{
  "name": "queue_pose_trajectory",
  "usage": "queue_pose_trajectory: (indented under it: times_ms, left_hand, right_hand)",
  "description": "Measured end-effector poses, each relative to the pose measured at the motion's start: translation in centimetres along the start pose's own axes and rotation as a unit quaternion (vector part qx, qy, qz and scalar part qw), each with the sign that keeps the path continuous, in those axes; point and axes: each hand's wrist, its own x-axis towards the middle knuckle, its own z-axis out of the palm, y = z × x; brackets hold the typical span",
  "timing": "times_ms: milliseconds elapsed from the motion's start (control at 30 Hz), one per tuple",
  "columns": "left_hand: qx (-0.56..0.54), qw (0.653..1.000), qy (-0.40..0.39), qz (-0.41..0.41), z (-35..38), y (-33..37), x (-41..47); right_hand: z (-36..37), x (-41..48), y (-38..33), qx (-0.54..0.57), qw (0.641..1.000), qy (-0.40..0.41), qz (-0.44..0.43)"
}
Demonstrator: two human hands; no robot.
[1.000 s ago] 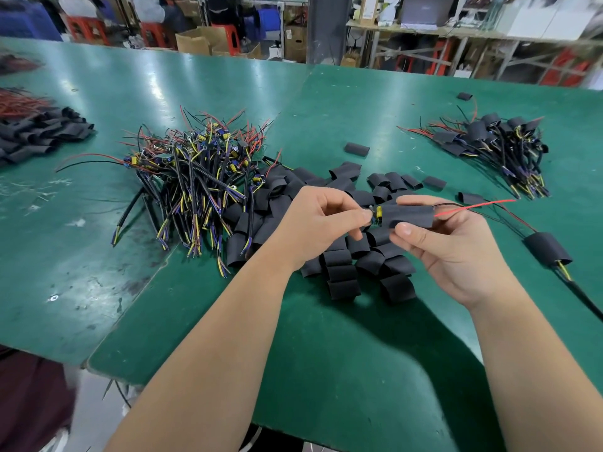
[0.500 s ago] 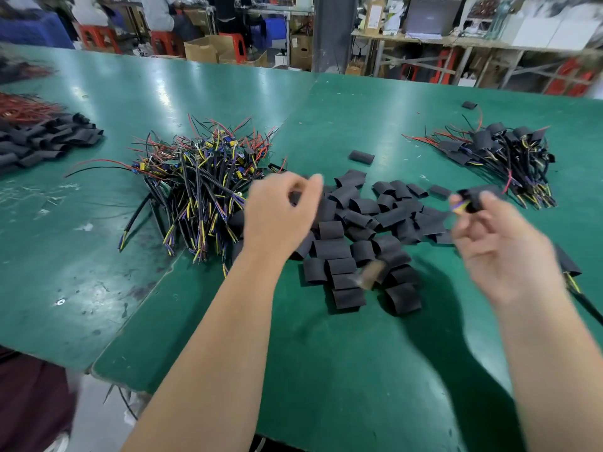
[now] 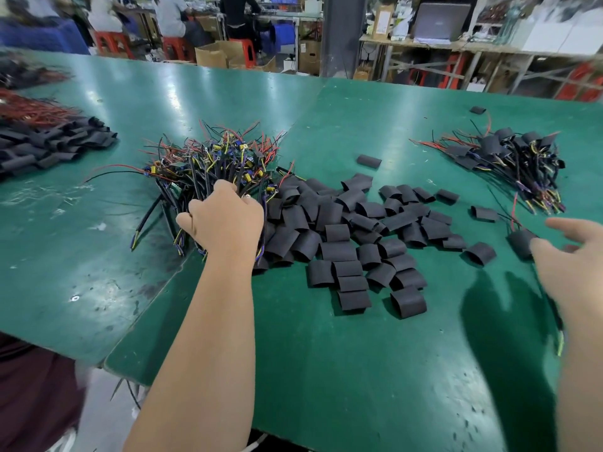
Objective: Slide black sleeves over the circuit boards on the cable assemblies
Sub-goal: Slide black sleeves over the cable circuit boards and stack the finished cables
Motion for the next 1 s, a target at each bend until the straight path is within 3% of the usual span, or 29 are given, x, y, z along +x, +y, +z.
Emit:
queue_pose_trajectory:
  times_ms: [67, 133, 233, 300, 367, 400, 500, 567, 633, 667, 733, 800, 867, 1000]
  left_hand:
    - [-0.046, 0.999, 0.016, 0.008, -0.1, 0.0, 0.2]
    - [-0.167, 0.985, 0.037, 0.029, -0.4, 0.3, 0.1]
    - [-0.393, 0.911, 0.072, 0.103, -1.4, 1.5, -0.8]
    - [-0.422, 0.877, 0.111, 0.2, -1.8, 2.3, -1.9]
    - [-0.39, 0.865, 0.109, 0.296, -1.8, 3.0, -3.1]
    - [-0.364, 0.866, 0.08, 0.332, -1.8, 3.3, -3.7]
    - [-0.172, 0.903, -0.106, 0.38, -2.0, 4.0, -5.0]
    - [-0.041, 0.898, -0.23, 0.372, -1.9, 4.0, -5.2]
    - [-0.049, 0.895, -0.28, 0.344, -2.3, 3.8, -5.5]
    - [-0.086, 0.906, -0.259, 0.322, -2.7, 3.6, -5.3]
    - [-0.153, 0.945, -0.131, 0.257, -3.6, 3.3, -4.2]
    - [-0.146, 0.97, -0.041, 0.192, -4.1, 2.6, -1.9]
    - [-0.047, 0.985, -0.068, 0.15, -3.7, 1.8, 0.0]
    - [0.109, 0.981, -0.085, 0.136, -1.4, 1.9, 0.9]
  right_hand:
    - [0.2, -1.2, -1.8, 0.014, 1.0, 0.004, -0.021]
    - [0.5, -2.3, -3.2, 0.041, 0.999, 0.007, -0.031]
    - [1.1, -3.7, -4.8, 0.128, 0.991, -0.005, -0.037]
    - [1.8, -4.4, -5.9, 0.293, 0.951, -0.099, 0.004]
    - [2.9, -5.4, -7.4, 0.417, 0.877, -0.23, 0.056]
    - [3.6, -5.8, -8.1, 0.416, 0.861, -0.283, 0.07]
    - [6.1, -7.1, -10.4, 0.34, 0.84, -0.417, 0.075]
    - [7.6, -7.9, -11.6, 0.275, 0.838, -0.47, 0.046]
    - [8.8, -8.4, -12.5, 0.207, 0.861, -0.464, -0.026]
    - [9.3, -8.6, -12.9, 0.19, 0.871, -0.448, -0.061]
    - [10.2, -9.0, -13.4, 0.162, 0.892, -0.409, -0.102]
    - [11.1, -9.6, -14.0, 0.12, 0.906, -0.382, -0.136]
    - [11.8, -10.4, -14.4, 0.048, 0.904, -0.378, -0.196]
    - [12.6, -11.5, -14.6, -0.058, 0.884, -0.368, -0.282]
